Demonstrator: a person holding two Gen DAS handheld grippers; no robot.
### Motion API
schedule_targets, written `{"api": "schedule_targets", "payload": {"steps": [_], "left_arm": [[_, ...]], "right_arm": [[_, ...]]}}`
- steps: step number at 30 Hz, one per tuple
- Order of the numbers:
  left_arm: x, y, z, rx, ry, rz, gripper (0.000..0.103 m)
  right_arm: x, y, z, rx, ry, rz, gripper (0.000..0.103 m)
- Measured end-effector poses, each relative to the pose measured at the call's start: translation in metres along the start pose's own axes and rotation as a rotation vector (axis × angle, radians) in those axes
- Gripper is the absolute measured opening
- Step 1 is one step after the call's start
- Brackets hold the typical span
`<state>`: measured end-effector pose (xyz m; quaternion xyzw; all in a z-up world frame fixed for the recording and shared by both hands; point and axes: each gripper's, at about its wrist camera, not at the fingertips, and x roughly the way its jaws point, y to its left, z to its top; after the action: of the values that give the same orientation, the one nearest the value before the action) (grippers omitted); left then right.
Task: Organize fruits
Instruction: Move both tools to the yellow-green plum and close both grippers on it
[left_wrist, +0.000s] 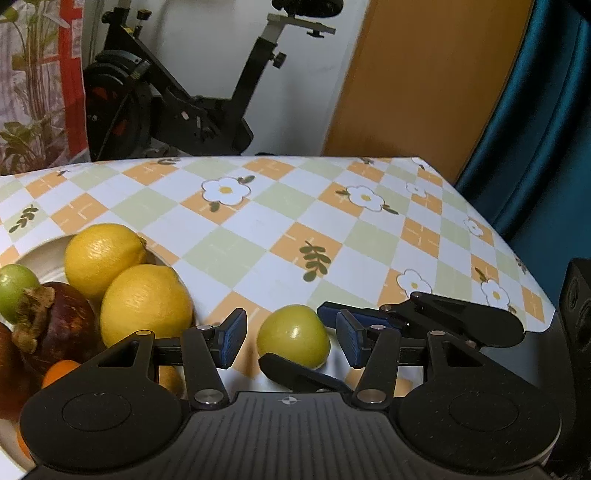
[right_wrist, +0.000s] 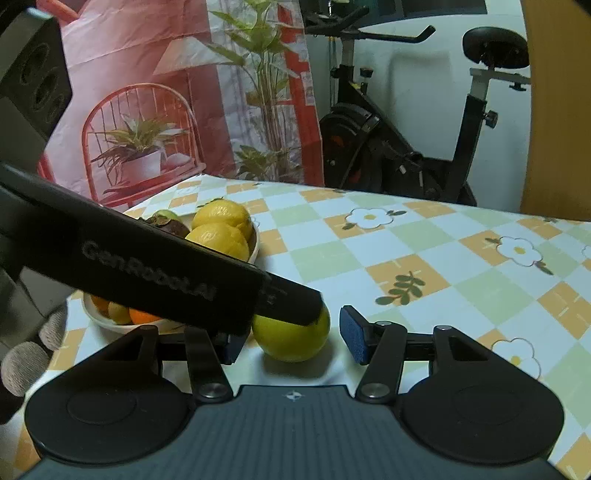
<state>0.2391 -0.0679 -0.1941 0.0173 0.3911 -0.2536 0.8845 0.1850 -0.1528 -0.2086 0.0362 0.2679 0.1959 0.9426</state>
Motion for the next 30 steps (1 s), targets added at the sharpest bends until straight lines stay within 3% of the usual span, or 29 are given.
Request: {"api": "schedule_targets", "payload": {"steps": [10,26,30], "left_arm": [[0.008,-0.003,-0.005,0.041,0.022,0.006,0.055],[0.01,-0.001,-0.01,0.016,0.027,-0.005,0.05],[0.009,-0.002,-0.011,0.021,0.024,-0.003,0.05]], "right_arm": [[0.001,-0.005,-0.003,0.029,0.023,0.039,0.056],[0.001,-0.006,-0.004,0.046,0.046,0.058,0.055],[0.001,-0.005,-0.003,0.038,0.047,0.071,0.051]]}}
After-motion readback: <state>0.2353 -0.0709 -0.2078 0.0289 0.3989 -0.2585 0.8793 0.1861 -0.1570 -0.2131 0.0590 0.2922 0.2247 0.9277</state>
